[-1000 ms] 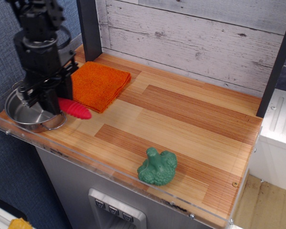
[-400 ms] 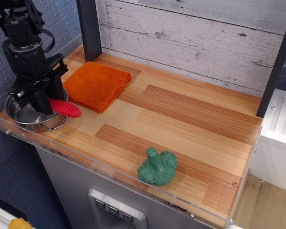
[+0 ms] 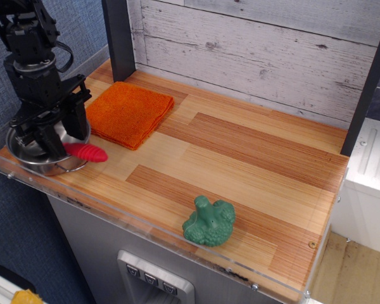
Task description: Put the red spoon in the pot
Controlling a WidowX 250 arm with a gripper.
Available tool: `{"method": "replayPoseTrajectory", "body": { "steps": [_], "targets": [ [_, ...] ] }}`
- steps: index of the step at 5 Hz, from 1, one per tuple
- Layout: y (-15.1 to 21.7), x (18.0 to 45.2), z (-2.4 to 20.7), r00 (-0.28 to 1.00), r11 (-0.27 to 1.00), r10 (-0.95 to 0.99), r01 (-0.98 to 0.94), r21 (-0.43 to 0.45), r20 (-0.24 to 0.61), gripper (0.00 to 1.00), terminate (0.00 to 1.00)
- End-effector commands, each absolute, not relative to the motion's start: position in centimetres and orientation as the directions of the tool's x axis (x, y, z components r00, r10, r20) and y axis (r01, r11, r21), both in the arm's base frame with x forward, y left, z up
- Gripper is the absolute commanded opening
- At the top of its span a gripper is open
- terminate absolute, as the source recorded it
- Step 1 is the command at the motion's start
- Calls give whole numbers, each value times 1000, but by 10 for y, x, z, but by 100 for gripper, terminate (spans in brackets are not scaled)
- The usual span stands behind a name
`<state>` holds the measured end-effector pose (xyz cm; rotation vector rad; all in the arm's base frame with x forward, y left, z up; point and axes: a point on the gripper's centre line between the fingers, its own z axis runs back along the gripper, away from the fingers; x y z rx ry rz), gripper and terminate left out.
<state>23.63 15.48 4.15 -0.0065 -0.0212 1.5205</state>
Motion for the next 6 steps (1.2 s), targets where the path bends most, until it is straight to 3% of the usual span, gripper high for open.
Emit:
{"method": "replayPoseTrajectory", "body": {
  "steps": [1, 2, 3, 4, 6],
  "targets": [
    [147, 239, 83, 93, 95, 979, -996, -1, 180, 100, 0],
    [144, 244, 93, 148, 146, 959, -989, 27, 241, 100, 0],
    [134, 251, 103, 307, 306, 900, -951, 52, 310, 100, 0],
    [112, 261, 115, 538, 527, 771, -839, 134, 341, 100, 0],
    [71, 259, 119, 849, 874, 443, -481, 74, 289, 100, 0]
  ]
}}
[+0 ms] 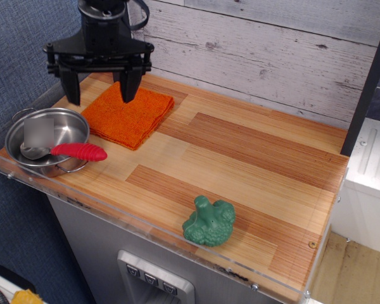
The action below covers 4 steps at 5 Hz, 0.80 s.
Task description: Put the red spoon in the pot
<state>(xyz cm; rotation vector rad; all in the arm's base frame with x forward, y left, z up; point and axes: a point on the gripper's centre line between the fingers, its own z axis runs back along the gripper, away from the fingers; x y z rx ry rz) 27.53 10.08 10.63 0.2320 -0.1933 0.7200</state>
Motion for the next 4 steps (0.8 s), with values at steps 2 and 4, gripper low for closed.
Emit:
{"method": "replayPoseTrajectory", "body": {
  "steps": [2, 4],
  "targets": [
    [64, 280, 112, 926, 972, 216, -235, 27, 311, 100, 0],
    [79, 311, 101, 938, 966, 213, -245, 86, 273, 100, 0]
  ]
}}
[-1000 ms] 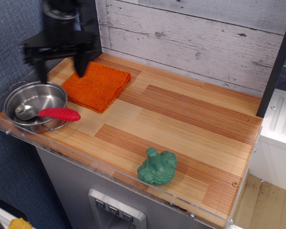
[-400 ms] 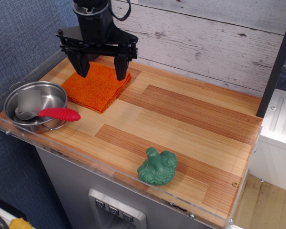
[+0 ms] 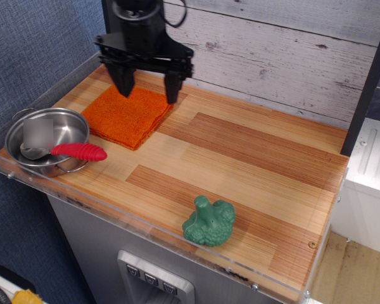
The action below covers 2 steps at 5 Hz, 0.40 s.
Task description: Put the red spoon in the pot
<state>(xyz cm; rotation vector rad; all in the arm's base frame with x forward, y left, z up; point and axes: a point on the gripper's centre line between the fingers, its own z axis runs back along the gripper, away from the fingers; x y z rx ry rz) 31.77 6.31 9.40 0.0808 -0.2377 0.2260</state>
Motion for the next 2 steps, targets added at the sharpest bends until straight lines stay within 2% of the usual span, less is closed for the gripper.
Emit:
{"method": "replayPoseTrajectory", "body": {
  "steps": [1, 2],
  "targets": [
    [98, 329, 101, 928, 963, 222, -257, 83, 299, 100, 0],
    [110, 337, 103, 916, 952, 241, -287, 104, 321, 100, 0]
  ]
}}
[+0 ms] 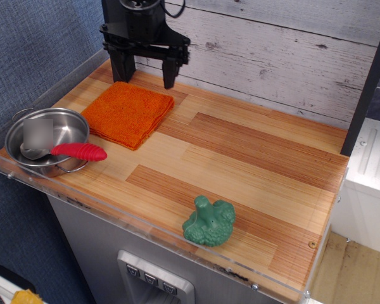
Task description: Put the red spoon in the pot
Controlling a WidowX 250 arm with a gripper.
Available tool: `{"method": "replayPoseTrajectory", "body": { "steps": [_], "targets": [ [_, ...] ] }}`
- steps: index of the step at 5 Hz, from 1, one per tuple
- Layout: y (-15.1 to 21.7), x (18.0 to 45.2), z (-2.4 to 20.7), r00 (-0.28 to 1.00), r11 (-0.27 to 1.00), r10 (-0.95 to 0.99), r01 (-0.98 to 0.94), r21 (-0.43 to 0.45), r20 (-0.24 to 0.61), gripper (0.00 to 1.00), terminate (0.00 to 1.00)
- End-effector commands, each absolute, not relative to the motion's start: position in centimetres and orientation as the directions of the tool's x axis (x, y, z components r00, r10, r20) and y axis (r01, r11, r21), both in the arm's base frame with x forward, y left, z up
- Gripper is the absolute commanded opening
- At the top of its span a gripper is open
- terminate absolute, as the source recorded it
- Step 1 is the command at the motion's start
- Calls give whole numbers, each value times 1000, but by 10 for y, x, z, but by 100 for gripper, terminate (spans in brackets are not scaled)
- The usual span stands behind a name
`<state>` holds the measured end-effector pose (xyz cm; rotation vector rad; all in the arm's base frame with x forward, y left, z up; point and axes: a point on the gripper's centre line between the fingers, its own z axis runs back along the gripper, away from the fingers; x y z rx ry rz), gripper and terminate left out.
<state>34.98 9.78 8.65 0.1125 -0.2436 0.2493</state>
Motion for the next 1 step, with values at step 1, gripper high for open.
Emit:
{"method": "replayPoseTrajectory", "body": {
  "steps": [1],
  "targets": [
    [110, 337, 103, 916, 952, 241, -287, 104, 321, 100, 100]
  ]
}}
